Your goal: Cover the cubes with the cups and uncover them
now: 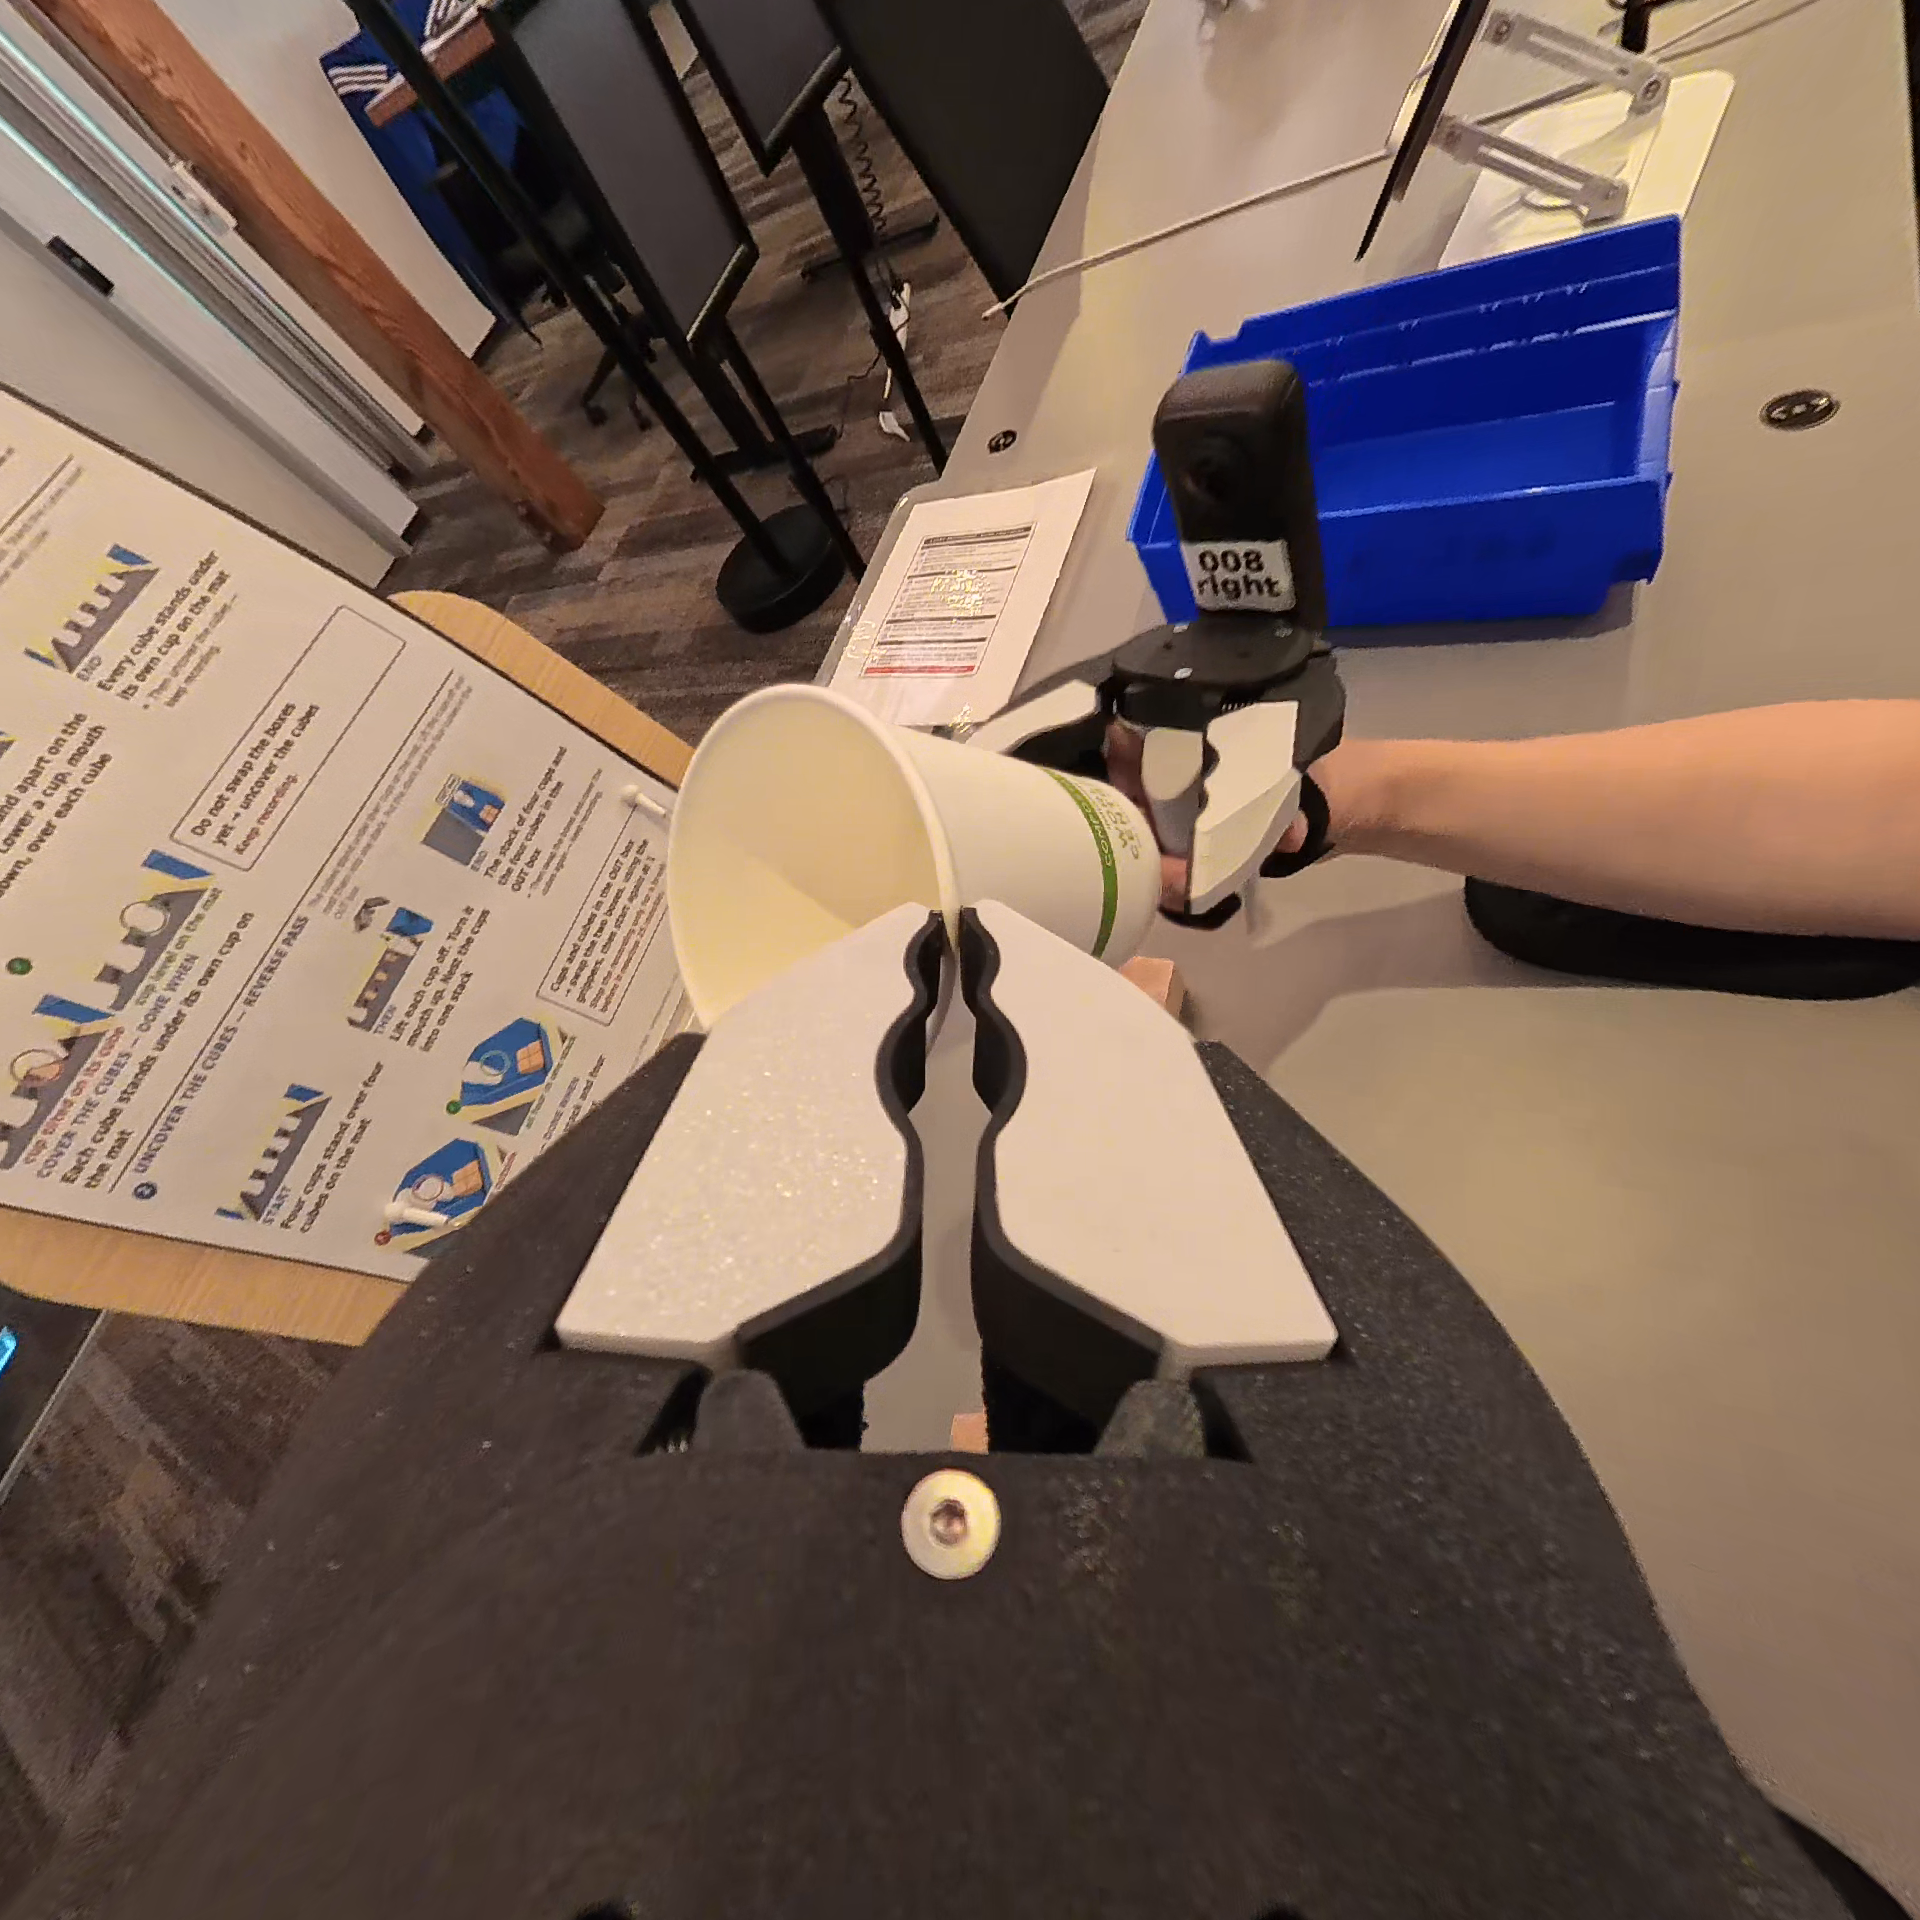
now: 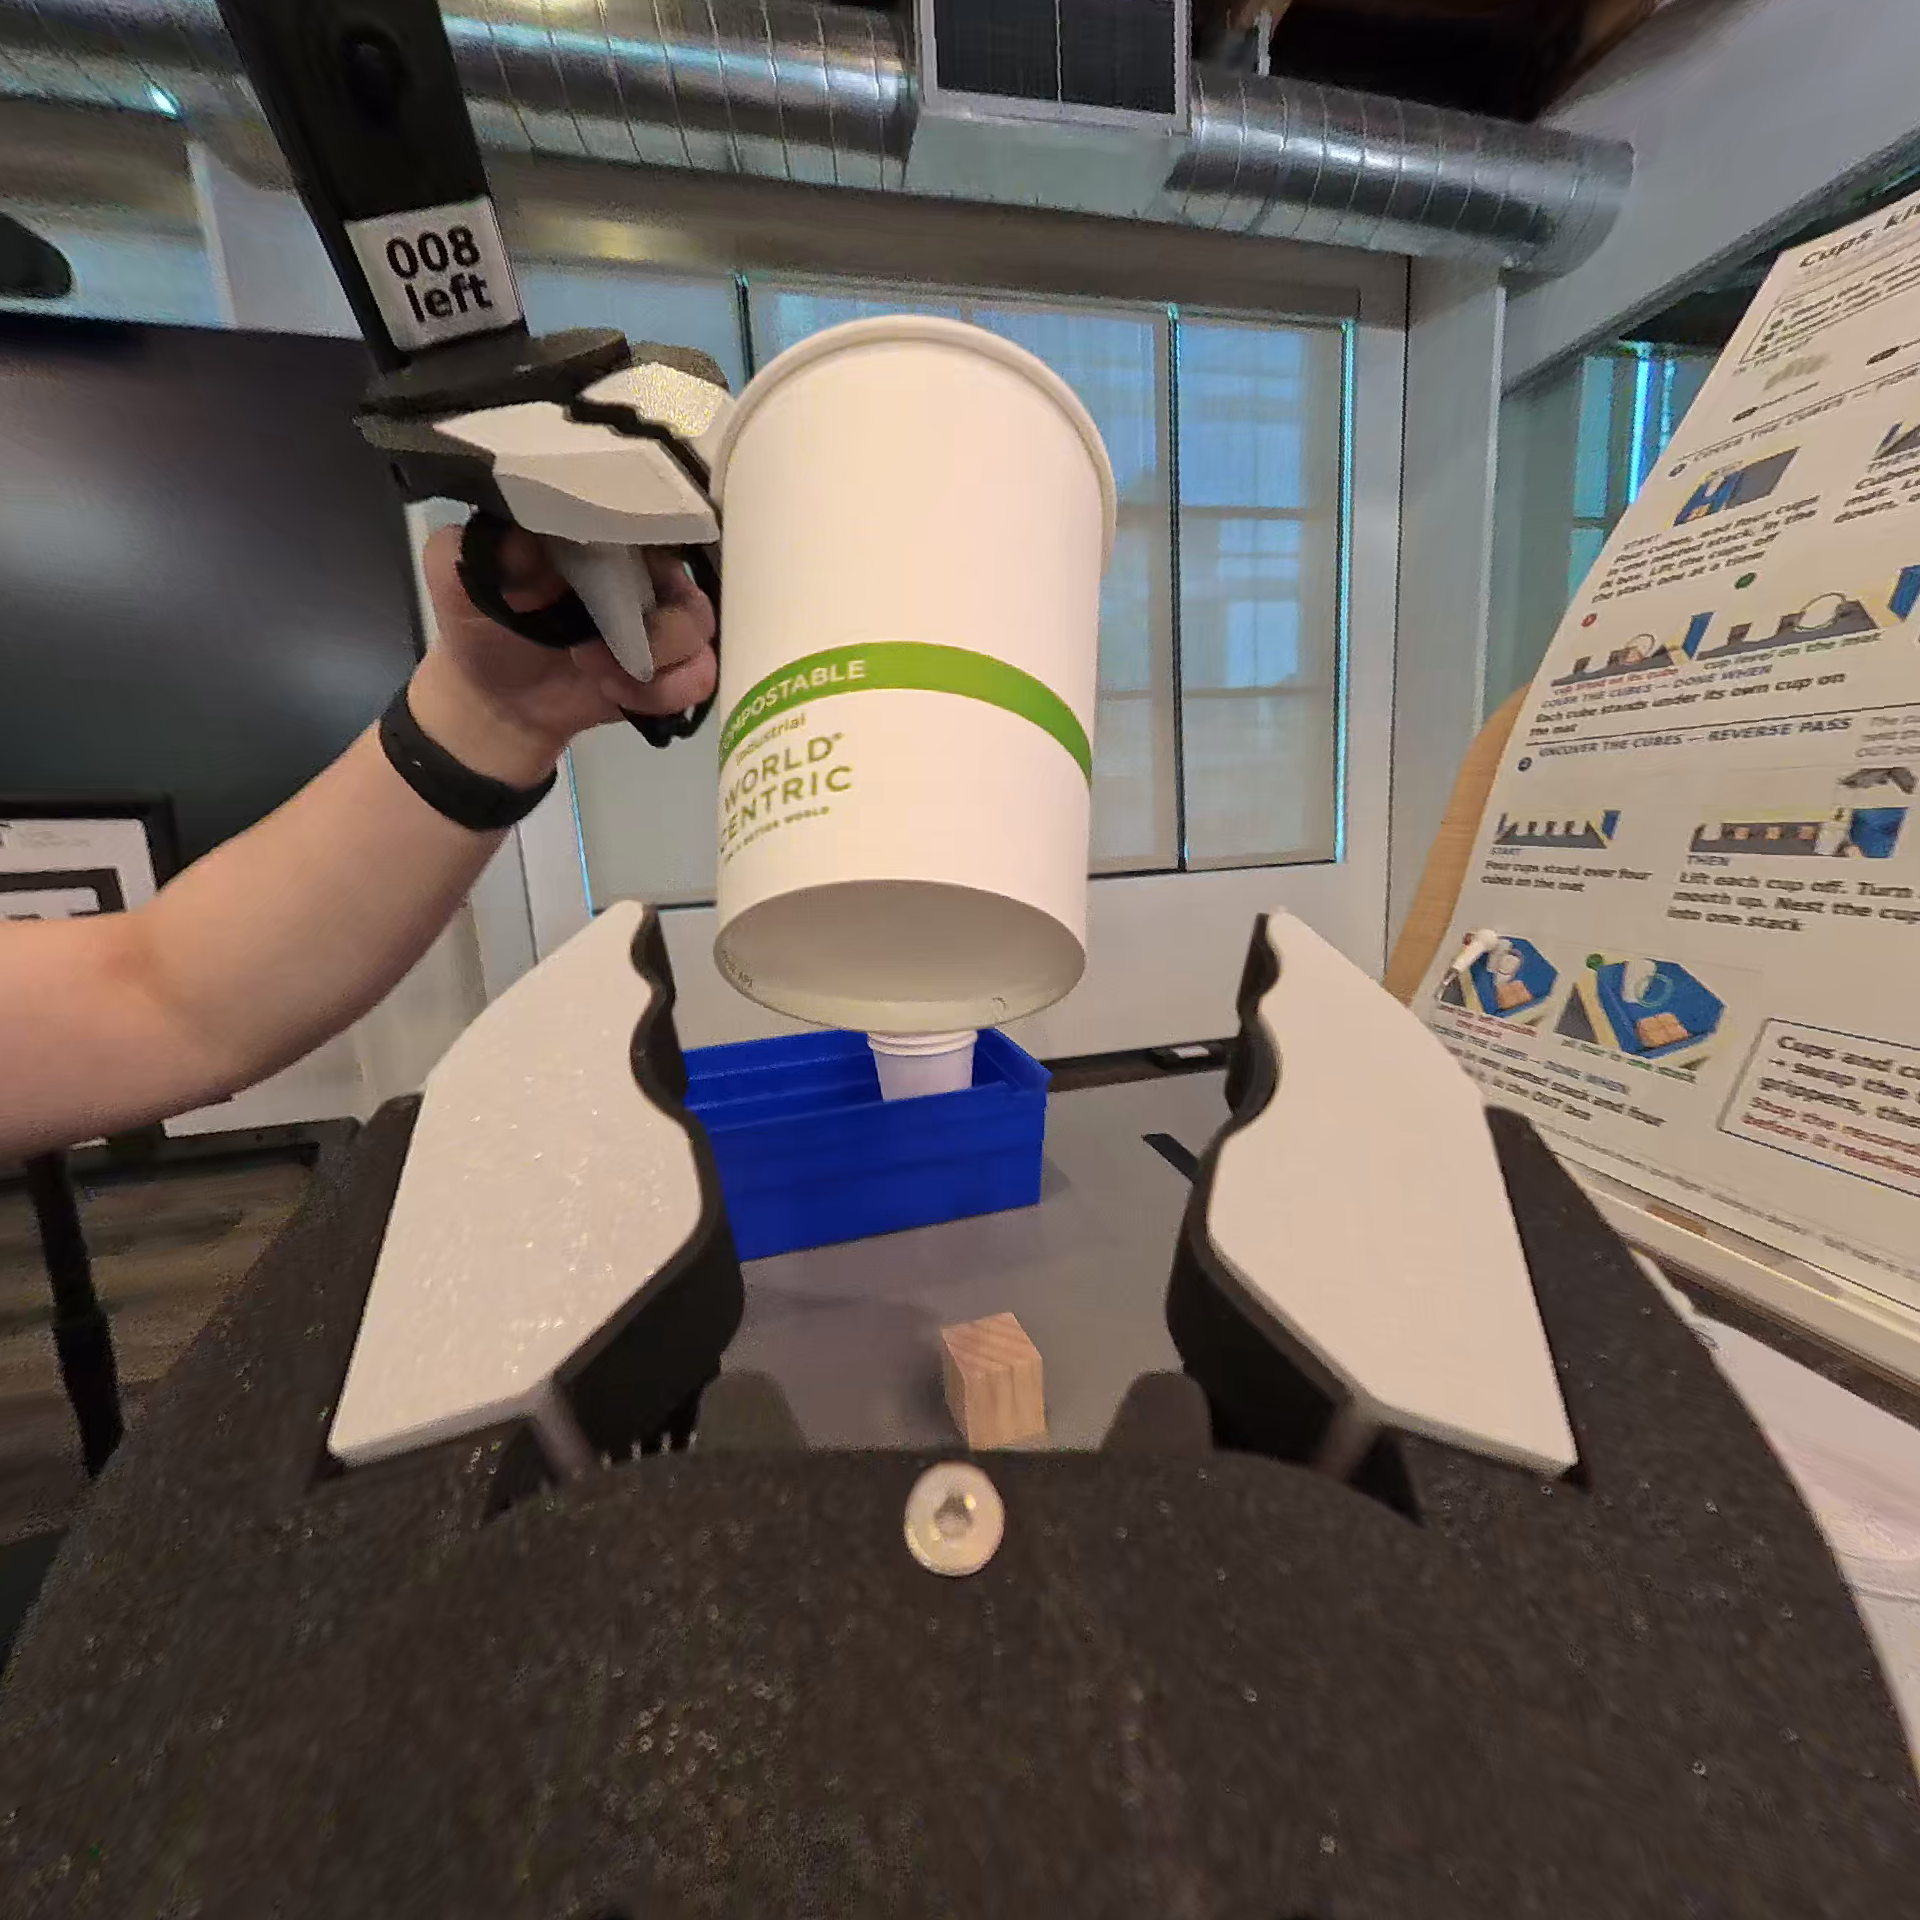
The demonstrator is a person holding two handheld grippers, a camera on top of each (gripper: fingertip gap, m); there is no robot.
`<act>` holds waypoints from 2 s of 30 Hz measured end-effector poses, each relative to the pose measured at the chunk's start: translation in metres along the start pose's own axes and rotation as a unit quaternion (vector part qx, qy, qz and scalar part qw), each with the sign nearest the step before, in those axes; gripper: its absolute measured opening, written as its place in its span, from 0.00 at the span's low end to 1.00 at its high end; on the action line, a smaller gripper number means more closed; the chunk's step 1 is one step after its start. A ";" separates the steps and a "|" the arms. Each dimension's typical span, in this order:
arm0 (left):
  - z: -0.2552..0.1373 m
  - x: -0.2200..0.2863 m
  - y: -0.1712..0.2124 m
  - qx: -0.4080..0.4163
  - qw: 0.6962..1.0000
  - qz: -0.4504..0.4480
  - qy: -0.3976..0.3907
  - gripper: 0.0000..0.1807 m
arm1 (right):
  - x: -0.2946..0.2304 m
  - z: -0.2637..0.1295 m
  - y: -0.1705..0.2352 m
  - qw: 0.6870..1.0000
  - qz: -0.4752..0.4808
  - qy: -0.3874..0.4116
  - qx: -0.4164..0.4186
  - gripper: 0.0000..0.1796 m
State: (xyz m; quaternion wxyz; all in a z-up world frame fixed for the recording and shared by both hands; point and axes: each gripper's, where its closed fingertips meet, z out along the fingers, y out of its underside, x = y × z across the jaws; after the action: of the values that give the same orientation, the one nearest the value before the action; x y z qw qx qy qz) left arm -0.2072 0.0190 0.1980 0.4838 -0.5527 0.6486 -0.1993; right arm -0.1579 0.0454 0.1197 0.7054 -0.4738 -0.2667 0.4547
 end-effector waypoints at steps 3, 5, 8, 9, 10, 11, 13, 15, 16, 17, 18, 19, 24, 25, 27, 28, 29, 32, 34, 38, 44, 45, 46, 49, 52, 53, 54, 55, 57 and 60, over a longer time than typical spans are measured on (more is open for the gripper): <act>-0.001 0.002 -0.003 0.012 1.000 0.004 -0.004 0.01 | -0.004 0.003 0.004 1.000 -0.001 -0.010 0.003 0.57; -0.001 0.003 -0.005 0.021 1.000 0.000 -0.002 0.01 | -0.009 0.006 0.005 1.000 -0.001 -0.019 0.003 0.57; -0.002 0.006 -0.008 0.034 0.999 -0.007 0.003 0.01 | -0.017 0.010 0.002 0.999 0.000 -0.033 0.016 0.57; -0.002 0.007 -0.008 0.037 0.999 -0.007 0.003 0.01 | -0.019 0.012 0.001 0.999 -0.001 -0.034 0.018 0.57; -0.002 0.008 -0.008 0.038 0.999 -0.007 0.005 0.01 | -0.020 0.013 0.000 0.999 -0.001 -0.033 0.023 0.57; -0.001 0.009 -0.008 0.037 0.999 -0.006 0.006 0.01 | -0.020 0.014 -0.001 0.999 0.003 -0.030 0.029 0.56; 0.001 0.012 -0.006 0.034 0.999 -0.005 0.010 0.01 | -0.023 0.013 -0.004 0.998 0.019 -0.038 0.040 0.43; 0.002 0.013 -0.008 0.038 0.999 -0.006 0.011 0.01 | -0.022 0.012 -0.008 0.997 0.031 -0.044 0.051 0.43; 0.002 0.014 -0.008 0.038 0.999 -0.006 0.012 0.01 | -0.022 0.011 -0.008 0.997 0.036 -0.048 0.049 0.43; 0.003 0.014 -0.008 0.038 0.999 -0.004 0.012 0.01 | -0.022 0.010 -0.007 0.997 0.039 -0.051 0.044 0.43; 0.003 0.015 -0.007 0.036 0.999 -0.001 0.012 0.01 | -0.022 0.010 -0.006 0.997 0.039 -0.054 0.038 0.42; 0.004 0.016 -0.006 0.032 0.999 0.004 0.011 0.02 | -0.022 0.009 -0.006 0.997 0.038 -0.055 0.033 0.42; 0.014 0.029 0.014 -0.032 0.999 0.012 0.026 0.11 | -0.026 0.006 -0.008 0.997 0.019 -0.066 0.019 0.42; 0.017 0.032 0.018 -0.044 0.998 0.017 0.028 0.11 | -0.028 0.007 -0.006 0.998 0.008 -0.068 0.006 0.42; 0.020 0.037 0.022 -0.048 0.998 0.029 0.029 0.09 | -0.028 0.006 -0.001 0.998 -0.021 -0.063 -0.021 0.42; 0.020 0.039 0.023 -0.046 0.998 0.030 0.033 0.09 | -0.029 0.004 -0.001 0.997 -0.031 -0.064 -0.025 0.42; 0.020 0.041 0.022 -0.042 0.998 0.024 0.038 0.08 | -0.029 0.003 -0.003 0.997 -0.037 -0.065 -0.024 0.42; 0.016 0.046 0.018 -0.012 0.999 -0.002 0.049 0.04 | -0.027 0.000 -0.013 0.997 -0.058 -0.046 -0.014 0.42; 0.012 0.049 0.011 0.022 0.999 0.001 0.041 0.02 | -0.026 -0.001 -0.017 0.996 -0.078 -0.030 -0.017 0.48; 0.004 0.061 0.003 0.079 0.996 0.028 0.034 0.00 | -0.033 0.000 -0.024 0.996 -0.076 -0.044 -0.008 0.48; -0.004 0.084 0.012 0.092 0.990 0.031 0.098 0.00 | -0.047 -0.003 -0.030 0.991 -0.121 -0.061 -0.018 0.49; -0.006 0.087 0.013 0.097 0.989 0.032 0.108 0.00 | -0.050 -0.003 -0.031 0.989 -0.133 -0.067 -0.023 0.50; -0.009 0.089 0.013 0.105 0.987 0.036 0.114 0.00 | -0.056 -0.004 -0.031 0.986 -0.145 -0.075 -0.028 0.50; -0.015 0.092 0.010 0.133 0.984 0.054 0.109 0.00 | -0.069 -0.002 -0.034 0.979 -0.180 -0.085 -0.040 0.49; -0.021 0.097 0.007 0.162 0.978 0.075 0.104 0.00 | -0.081 0.001 -0.038 0.972 -0.215 -0.087 -0.042 0.48; -0.023 0.100 0.007 0.168 0.977 0.078 0.104 0.00 | -0.086 0.001 -0.041 0.970 -0.222 -0.088 -0.036 0.47; -0.024 0.102 0.008 0.170 0.976 0.077 0.108 0.00 | -0.089 0.002 -0.045 0.969 -0.227 -0.088 -0.029 0.47; -0.024 0.104 0.009 0.168 0.976 0.075 0.113 0.00 | -0.093 0.002 -0.048 0.968 -0.232 -0.090 -0.023 0.46; -0.024 0.105 0.011 0.167 0.976 0.073 0.117 0.00 | -0.100 0.003 -0.051 0.966 -0.241 -0.096 -0.020 0.42; -0.027 0.107 0.008 0.180 0.973 0.067 0.125 0.00 | -0.100 0.003 -0.048 0.961 -0.259 -0.090 -0.036 0.42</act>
State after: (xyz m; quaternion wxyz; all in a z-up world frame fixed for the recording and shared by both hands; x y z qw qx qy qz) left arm -0.2261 -0.0837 0.1603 0.5029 -0.3827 0.6926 -0.3477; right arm -0.1861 -0.0494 0.1706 0.7544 -0.3708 -0.4591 0.2876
